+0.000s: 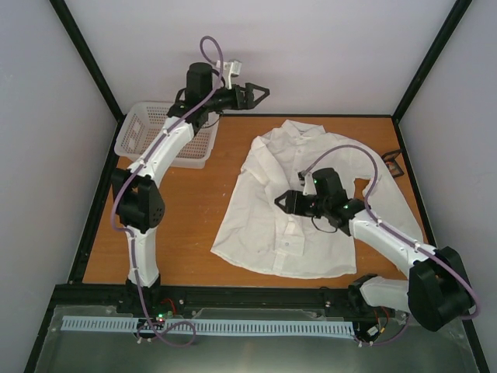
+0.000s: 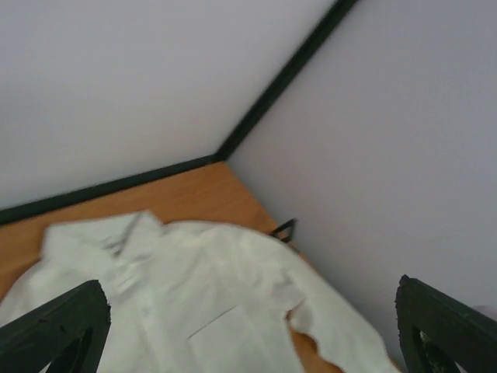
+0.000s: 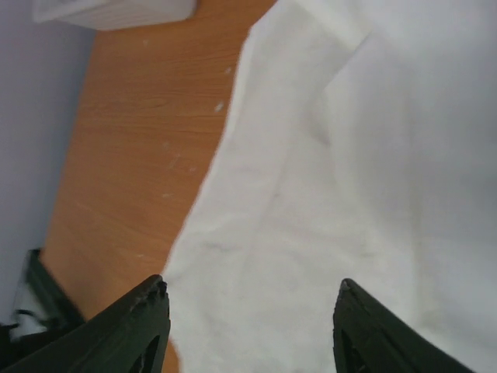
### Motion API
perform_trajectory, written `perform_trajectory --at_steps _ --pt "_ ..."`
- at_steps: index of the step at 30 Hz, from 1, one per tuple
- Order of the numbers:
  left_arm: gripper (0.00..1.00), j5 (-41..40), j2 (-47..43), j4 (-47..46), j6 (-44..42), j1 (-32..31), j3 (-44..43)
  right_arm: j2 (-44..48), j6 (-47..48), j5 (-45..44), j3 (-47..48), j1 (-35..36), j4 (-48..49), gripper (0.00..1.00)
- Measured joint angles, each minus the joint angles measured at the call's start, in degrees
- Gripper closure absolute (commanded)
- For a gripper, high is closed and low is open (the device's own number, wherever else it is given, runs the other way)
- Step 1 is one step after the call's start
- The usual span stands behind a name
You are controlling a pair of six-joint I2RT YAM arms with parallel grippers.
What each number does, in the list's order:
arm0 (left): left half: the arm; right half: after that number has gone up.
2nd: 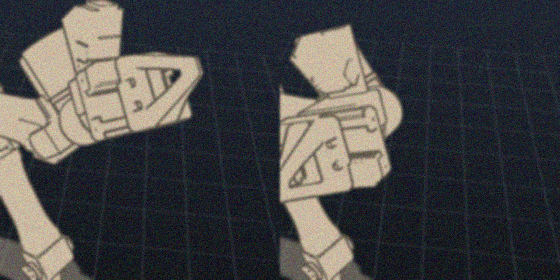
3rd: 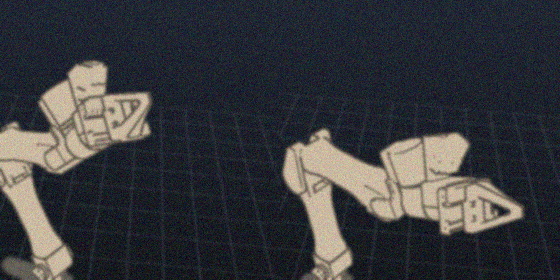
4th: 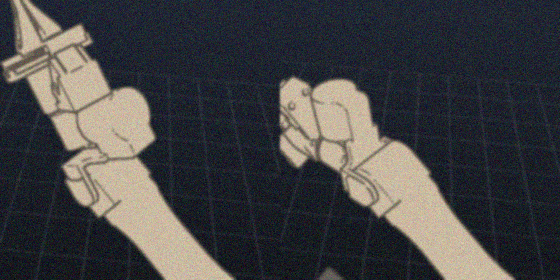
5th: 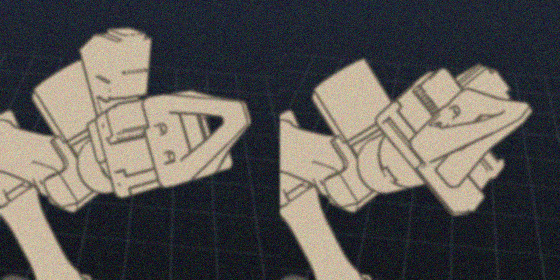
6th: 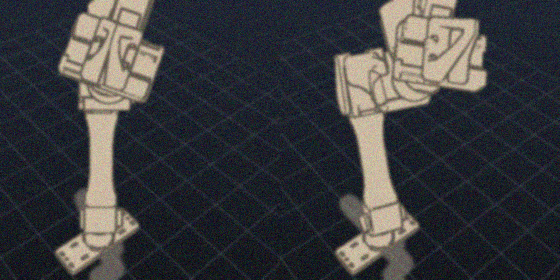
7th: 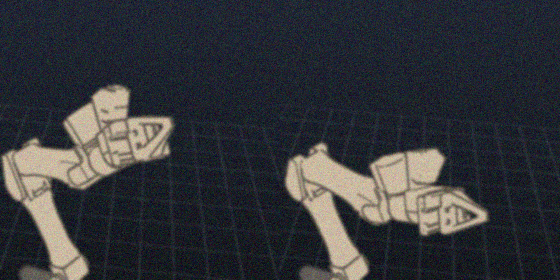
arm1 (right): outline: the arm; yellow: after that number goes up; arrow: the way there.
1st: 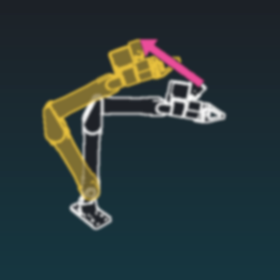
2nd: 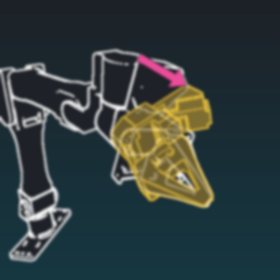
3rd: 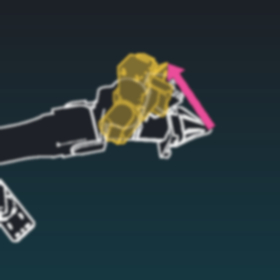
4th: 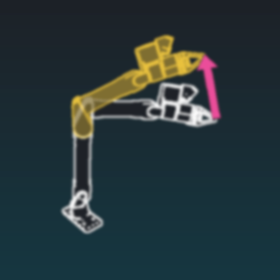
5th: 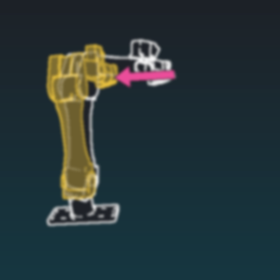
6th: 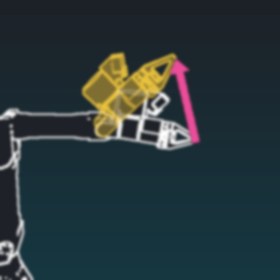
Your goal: Pin the brooch onto the clothing
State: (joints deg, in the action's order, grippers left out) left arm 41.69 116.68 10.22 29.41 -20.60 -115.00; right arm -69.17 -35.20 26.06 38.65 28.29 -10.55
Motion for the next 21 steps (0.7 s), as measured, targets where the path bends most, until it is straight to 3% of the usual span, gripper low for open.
perform_trajectory --at_steps 5,8,13,14,19,21 --pt "0.06 -6.19 1.11 6.47 -2.62 -0.02 4.85 -1.14 4.50 -5.99 3.52 -1.01 -7.04 0.30" --pt "0.04 -8.41 -0.92 6.78 -3.28 -0.04 16.94 -3.08 7.26 -7.89 3.82 -0.72 -11.15 0.23" --pt "0.02 -11.41 -11.43 7.43 -3.52 -0.15 36.09 -7.63 11.32 -14.84 4.46 2.14 -19.28 0.22" --pt "0.02 -11.82 -14.82 7.41 -3.63 -0.15 38.93 -8.52 11.91 -16.35 4.72 2.95 -20.85 0.25" --pt "0.00 -13.55 -33.66 5.60 -4.42 -0.20 48.76 -12.26 12.96 -21.79 6.08 5.75 -24.33 0.61" --pt "0.00 -14.49 -39.89 5.38 -4.72 -0.26 51.76 -14.12 12.85 -23.69 7.34 6.49 -25.09 0.81"
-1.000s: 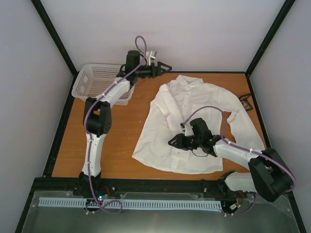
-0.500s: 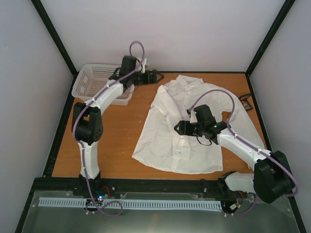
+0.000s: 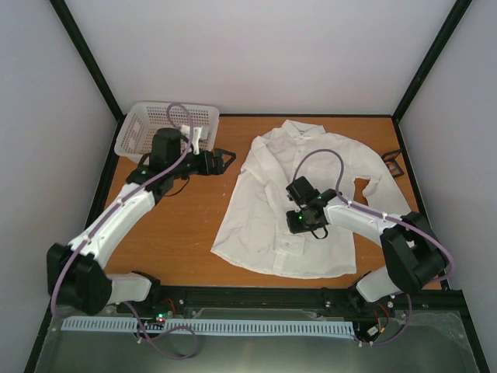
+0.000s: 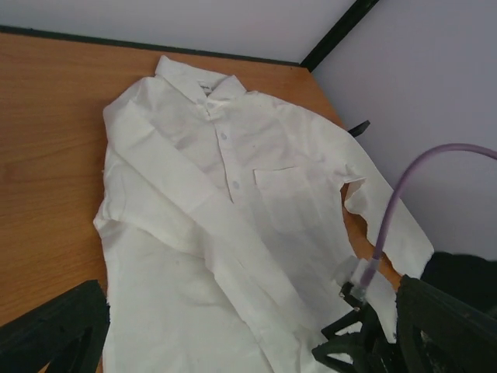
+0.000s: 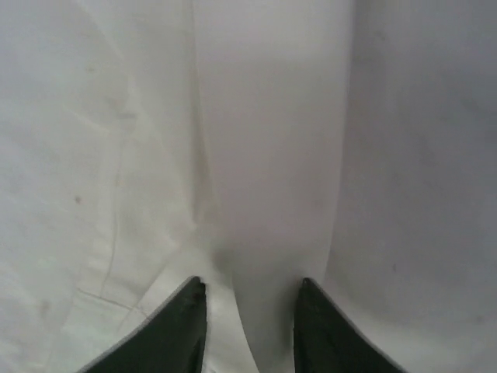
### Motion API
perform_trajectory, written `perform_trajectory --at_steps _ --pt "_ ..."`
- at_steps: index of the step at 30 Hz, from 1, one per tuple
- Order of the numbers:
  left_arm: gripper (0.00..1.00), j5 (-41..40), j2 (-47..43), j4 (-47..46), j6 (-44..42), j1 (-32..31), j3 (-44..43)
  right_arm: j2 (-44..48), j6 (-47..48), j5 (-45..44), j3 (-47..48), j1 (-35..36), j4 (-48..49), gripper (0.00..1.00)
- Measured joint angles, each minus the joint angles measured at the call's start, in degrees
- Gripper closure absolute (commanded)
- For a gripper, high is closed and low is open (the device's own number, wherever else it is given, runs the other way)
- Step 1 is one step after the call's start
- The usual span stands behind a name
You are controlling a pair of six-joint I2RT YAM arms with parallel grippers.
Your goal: Pin the brooch onto the clothing
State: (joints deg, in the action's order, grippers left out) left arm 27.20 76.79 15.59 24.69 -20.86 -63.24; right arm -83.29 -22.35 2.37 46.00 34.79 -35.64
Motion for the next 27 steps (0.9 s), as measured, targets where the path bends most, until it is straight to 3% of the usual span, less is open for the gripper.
perform_trajectory --at_steps 1,2,6,12,15,16,21,27 --pt "0.00 -0.57 -2.38 0.11 -0.15 -0.02 1.27 -0.81 -0.07 -0.66 0.81 0.28 -0.46 0.95" --pt "0.00 -1.20 -4.44 0.35 -0.28 -0.04 2.36 -1.44 -0.11 -1.11 1.77 0.59 -0.94 0.97" --pt "0.00 -5.46 -11.61 3.45 -1.11 -0.04 5.38 -2.60 -0.17 0.57 7.10 2.84 -2.12 0.97" --pt "0.00 -11.87 -22.67 6.40 -2.60 -0.04 5.11 -3.98 -2.64 13.03 19.19 8.20 1.88 0.97" --pt "0.00 -14.34 -26.84 6.99 -3.30 -0.04 4.00 -6.64 -4.07 18.34 25.31 10.05 4.87 0.59" --pt "0.00 -14.97 -27.69 7.30 -3.45 -0.04 3.58 -7.58 -4.04 17.49 26.97 10.45 4.74 0.54" --pt "0.00 -16.24 -29.59 8.44 -3.67 -0.04 2.78 -5.95 -2.89 4.44 23.26 9.40 0.46 0.41" --pt "0.00 -14.91 -29.94 7.96 -3.13 -0.04 3.91 -4.42 -3.89 -7.32 9.55 6.88 -7.72 0.40"
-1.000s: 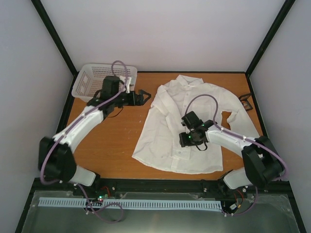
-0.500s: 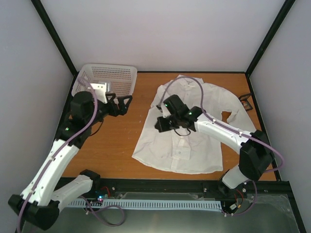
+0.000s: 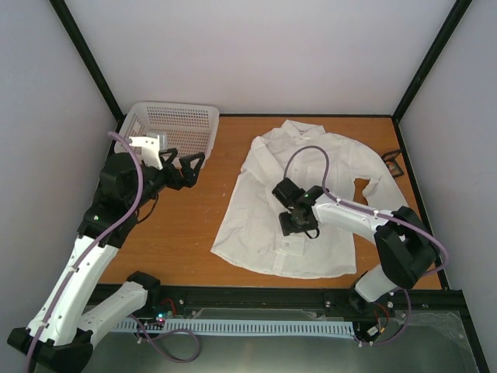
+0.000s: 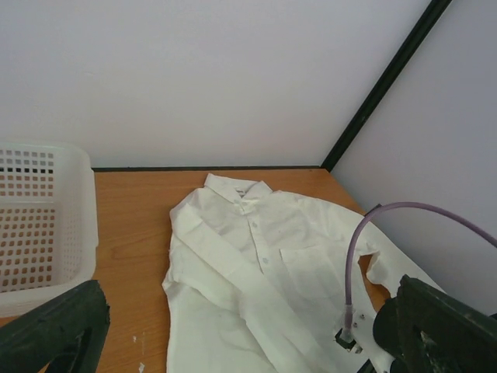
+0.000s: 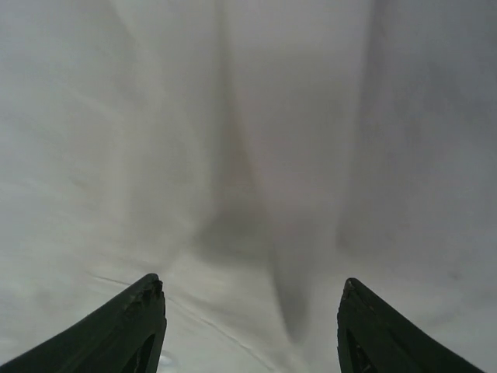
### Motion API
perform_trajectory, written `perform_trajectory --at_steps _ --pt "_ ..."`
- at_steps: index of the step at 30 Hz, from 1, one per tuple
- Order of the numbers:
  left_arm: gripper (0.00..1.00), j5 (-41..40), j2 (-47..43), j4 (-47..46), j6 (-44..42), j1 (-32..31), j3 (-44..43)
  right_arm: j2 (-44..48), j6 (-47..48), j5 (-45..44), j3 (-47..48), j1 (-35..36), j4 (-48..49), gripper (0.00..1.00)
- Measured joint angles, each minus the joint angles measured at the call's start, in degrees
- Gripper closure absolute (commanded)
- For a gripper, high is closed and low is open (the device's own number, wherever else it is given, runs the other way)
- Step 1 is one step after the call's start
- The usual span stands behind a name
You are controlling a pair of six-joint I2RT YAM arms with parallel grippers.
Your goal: Pin the brooch onto the clothing
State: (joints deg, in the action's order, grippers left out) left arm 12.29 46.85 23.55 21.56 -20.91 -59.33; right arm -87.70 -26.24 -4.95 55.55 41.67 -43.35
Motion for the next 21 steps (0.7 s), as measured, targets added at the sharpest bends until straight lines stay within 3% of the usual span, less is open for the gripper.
perform_trajectory --at_steps 5,6,10,12,13,18,21 --pt "0.00 1.49 0.66 -0.44 0.42 0.00 0.39 -1.70 -0.81 -5.31 -1.97 0.04 -3.19 0.46" --pt "0.00 1.57 0.66 -0.46 0.44 0.00 0.46 -2.36 -0.87 -6.29 -1.79 0.04 -3.15 0.55" --pt "0.00 1.68 0.37 -0.46 0.44 0.00 0.55 -4.90 -1.09 -7.37 -1.11 -0.02 -2.32 0.74" --pt "0.00 1.70 0.11 -0.44 0.42 0.00 0.57 -5.92 -0.55 -7.15 -0.52 -0.02 -1.55 0.92" --pt "0.00 1.70 0.00 -0.44 0.42 0.00 0.57 -6.43 -0.28 -7.15 -0.09 -0.02 -1.33 0.97" --pt "0.00 1.70 -0.20 -0.35 0.39 0.00 0.57 -8.31 0.15 -5.84 3.21 0.17 -1.40 0.97" --pt "0.00 1.60 -0.26 -0.04 0.33 0.00 0.48 -8.22 0.48 0.20 7.76 1.53 -1.20 0.97"
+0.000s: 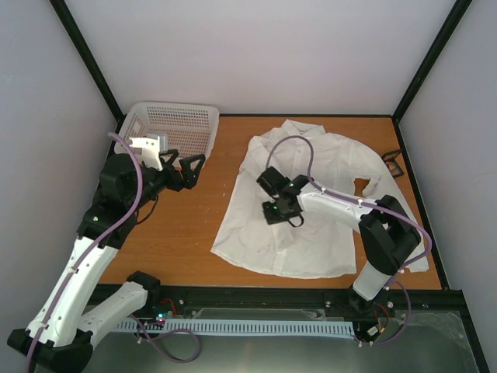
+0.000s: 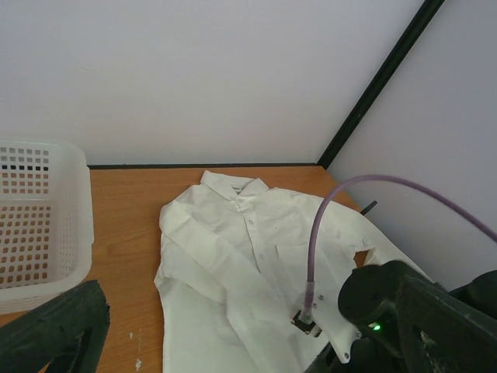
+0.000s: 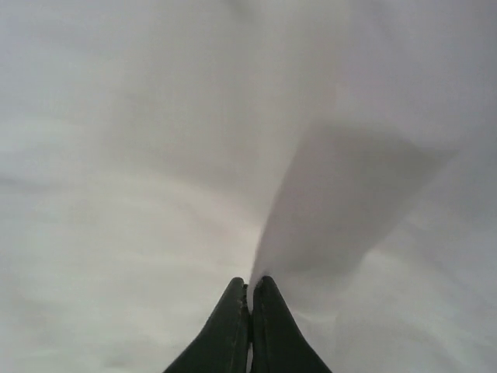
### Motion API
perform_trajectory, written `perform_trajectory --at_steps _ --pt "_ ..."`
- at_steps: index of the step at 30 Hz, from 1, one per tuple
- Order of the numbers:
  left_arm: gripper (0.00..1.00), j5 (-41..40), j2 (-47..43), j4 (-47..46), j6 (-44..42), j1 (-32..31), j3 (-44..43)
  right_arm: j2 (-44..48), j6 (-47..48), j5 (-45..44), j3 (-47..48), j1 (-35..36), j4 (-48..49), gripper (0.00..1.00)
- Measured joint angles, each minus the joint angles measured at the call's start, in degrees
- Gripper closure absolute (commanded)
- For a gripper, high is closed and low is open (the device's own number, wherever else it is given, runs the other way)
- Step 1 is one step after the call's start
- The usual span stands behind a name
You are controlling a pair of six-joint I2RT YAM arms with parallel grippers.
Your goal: Pin the brooch onto the clothing
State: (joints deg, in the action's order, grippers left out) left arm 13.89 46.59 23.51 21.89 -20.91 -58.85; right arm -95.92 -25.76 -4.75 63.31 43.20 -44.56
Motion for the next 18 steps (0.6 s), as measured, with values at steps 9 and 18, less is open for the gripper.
perform_trajectory --at_steps 9,18 --pt "0.00 -3.98 -0.61 1.68 -1.90 0.00 -4.83 -11.30 -11.72 31.15 23.61 8.74 24.30 0.94" --pt "0.00 -9.73 -2.64 3.52 -3.74 0.00 -7.76 -35.08 -24.52 40.30 38.07 13.14 44.52 0.01"
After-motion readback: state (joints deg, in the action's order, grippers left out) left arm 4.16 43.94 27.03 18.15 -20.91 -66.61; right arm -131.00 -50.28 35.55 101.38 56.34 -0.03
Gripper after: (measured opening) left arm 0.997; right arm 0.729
